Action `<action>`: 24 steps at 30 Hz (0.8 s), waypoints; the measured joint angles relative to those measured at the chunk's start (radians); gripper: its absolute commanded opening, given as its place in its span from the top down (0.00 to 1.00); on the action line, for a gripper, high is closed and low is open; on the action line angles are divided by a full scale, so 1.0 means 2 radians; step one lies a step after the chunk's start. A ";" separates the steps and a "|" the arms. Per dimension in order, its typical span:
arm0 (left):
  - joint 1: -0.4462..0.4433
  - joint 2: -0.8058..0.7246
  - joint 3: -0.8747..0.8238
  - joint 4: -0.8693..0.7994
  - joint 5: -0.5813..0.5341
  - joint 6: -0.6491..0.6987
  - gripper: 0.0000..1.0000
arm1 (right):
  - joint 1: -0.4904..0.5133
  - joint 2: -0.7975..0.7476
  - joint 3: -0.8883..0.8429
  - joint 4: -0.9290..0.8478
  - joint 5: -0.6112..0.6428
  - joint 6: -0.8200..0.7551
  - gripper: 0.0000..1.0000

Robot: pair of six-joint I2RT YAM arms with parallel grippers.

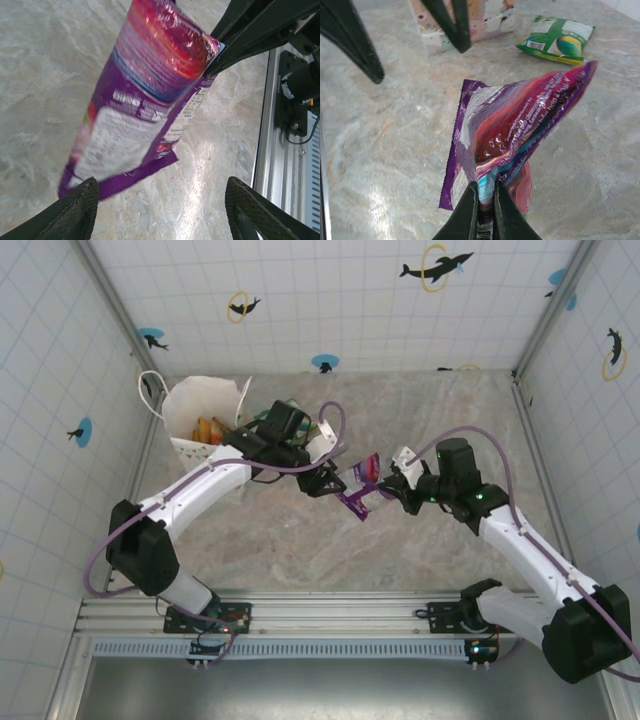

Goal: Place the snacks into the paper bag

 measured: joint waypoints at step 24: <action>-0.018 0.017 -0.047 0.098 0.046 0.037 0.53 | -0.010 0.000 0.023 -0.006 -0.083 -0.053 1.00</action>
